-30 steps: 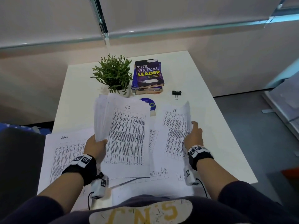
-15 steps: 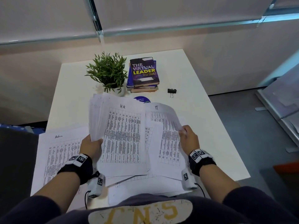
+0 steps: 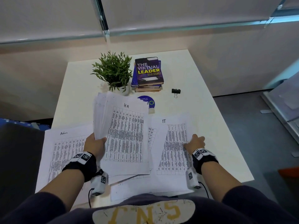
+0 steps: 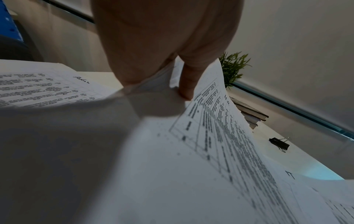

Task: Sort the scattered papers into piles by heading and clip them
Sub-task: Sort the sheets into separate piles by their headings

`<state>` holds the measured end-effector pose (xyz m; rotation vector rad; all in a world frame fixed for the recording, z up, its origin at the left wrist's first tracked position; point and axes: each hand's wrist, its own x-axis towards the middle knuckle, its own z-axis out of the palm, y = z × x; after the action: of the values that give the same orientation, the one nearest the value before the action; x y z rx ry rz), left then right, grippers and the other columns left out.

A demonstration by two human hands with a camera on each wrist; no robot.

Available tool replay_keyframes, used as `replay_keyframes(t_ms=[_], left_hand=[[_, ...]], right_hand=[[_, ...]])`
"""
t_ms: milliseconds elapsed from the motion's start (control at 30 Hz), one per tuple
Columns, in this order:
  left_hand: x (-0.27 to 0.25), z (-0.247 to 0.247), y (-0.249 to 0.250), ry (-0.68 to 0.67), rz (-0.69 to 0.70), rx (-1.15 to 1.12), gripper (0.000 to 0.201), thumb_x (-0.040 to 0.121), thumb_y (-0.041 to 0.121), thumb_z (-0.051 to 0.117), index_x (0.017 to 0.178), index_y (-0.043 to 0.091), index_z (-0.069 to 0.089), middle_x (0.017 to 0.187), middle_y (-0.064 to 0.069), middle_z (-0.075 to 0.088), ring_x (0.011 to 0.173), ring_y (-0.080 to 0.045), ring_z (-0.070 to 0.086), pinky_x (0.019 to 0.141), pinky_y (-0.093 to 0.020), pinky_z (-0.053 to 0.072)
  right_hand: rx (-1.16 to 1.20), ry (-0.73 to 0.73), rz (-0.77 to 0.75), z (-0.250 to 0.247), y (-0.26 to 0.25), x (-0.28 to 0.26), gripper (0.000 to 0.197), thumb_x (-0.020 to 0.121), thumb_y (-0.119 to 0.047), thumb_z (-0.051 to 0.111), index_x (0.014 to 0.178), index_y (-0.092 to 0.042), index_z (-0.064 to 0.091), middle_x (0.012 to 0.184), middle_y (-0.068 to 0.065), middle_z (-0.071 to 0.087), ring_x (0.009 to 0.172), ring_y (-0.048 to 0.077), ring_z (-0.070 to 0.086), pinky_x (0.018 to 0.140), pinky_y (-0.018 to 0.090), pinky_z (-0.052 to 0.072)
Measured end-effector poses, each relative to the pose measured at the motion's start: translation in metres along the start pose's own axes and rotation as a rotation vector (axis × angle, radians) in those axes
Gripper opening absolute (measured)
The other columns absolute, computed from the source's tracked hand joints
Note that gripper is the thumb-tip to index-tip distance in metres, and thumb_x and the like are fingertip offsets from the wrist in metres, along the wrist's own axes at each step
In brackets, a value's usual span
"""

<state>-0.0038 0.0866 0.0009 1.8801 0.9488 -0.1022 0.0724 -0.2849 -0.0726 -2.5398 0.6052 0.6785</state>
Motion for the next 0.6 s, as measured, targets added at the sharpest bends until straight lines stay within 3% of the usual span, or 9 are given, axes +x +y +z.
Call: replay_keyframes(t_ms=[67,133,200,267,367,433,467,600], left_hand=[[0.0,0.0,0.0,0.002,0.001,0.009,0.041,0.096,0.008,0.056,0.136,0.003,0.05,0.111,-0.013,0.057,0.098,-0.031,0.052,0.078,-0.031,0.044],[0.0,-0.001,0.0,0.001,0.007,0.015,0.04,0.096,0.008,0.056,0.135,0.002,0.05,0.11,-0.013,0.057,0.098,-0.031,0.052,0.079,-0.031,0.044],[-0.001,-0.002,-0.001,0.001,0.018,0.028,0.039,0.095,0.007,0.056,0.133,0.002,0.051,0.108,-0.013,0.057,0.096,-0.031,0.052,0.071,-0.03,0.044],[0.0,-0.003,-0.002,0.008,0.029,0.038,0.037,0.095,0.007,0.056,0.132,0.001,0.052,0.106,-0.013,0.057,0.094,-0.03,0.052,0.066,-0.027,0.043],[0.0,-0.003,-0.003,0.01,0.025,0.036,0.036,0.096,0.007,0.056,0.131,0.001,0.052,0.106,-0.013,0.057,0.095,-0.031,0.052,0.075,-0.032,0.044],[0.001,-0.003,-0.005,0.01,0.021,0.04,0.038,0.096,0.008,0.056,0.132,0.001,0.051,0.108,-0.013,0.057,0.096,-0.031,0.052,0.078,-0.032,0.044],[0.0,-0.002,-0.005,0.009,0.022,0.042,0.038,0.095,0.008,0.056,0.133,0.001,0.051,0.108,-0.013,0.057,0.095,-0.031,0.052,0.078,-0.032,0.044],[0.0,0.003,-0.006,-0.002,0.018,0.015,0.038,0.095,0.007,0.057,0.132,0.002,0.052,0.117,-0.017,0.06,0.096,-0.032,0.053,0.08,-0.032,0.045]], right_hand=[[0.1,0.006,-0.058,0.005,0.001,0.002,0.028,0.084,-0.011,0.066,0.102,-0.007,0.045,0.107,0.016,0.049,0.084,0.026,0.052,0.072,0.034,0.048],[0.15,0.067,-0.103,0.007,0.003,0.002,0.024,0.083,0.001,0.059,0.094,-0.008,0.039,0.087,0.01,0.052,0.075,0.024,0.052,0.066,0.034,0.048],[0.232,0.139,-0.116,0.003,0.004,-0.004,0.029,0.084,0.005,0.054,0.102,-0.011,0.037,0.077,0.005,0.051,0.07,0.025,0.054,0.057,0.031,0.045],[0.351,0.187,-0.119,-0.008,0.002,-0.011,0.044,0.085,0.005,0.053,0.117,-0.017,0.033,0.078,0.006,0.055,0.064,0.025,0.056,0.054,0.028,0.043],[0.454,0.212,-0.184,-0.035,0.001,-0.017,0.051,0.088,0.0,0.058,0.132,-0.015,0.038,0.093,0.009,0.062,0.075,0.026,0.06,0.066,0.032,0.051],[0.38,0.178,-0.253,-0.054,-0.001,-0.02,0.027,0.089,-0.006,0.062,0.116,-0.008,0.058,0.094,0.013,0.067,0.076,0.026,0.061,0.071,0.035,0.053],[0.343,0.16,-0.284,-0.063,-0.002,-0.024,0.015,0.089,-0.009,0.062,0.104,-0.006,0.065,0.09,0.015,0.068,0.071,0.025,0.059,0.068,0.034,0.052],[0.33,0.182,-0.393,-0.102,-0.006,-0.038,0.012,0.089,-0.014,0.062,0.082,-0.006,0.068,0.074,0.02,0.064,0.06,0.022,0.049,0.057,0.028,0.039]])
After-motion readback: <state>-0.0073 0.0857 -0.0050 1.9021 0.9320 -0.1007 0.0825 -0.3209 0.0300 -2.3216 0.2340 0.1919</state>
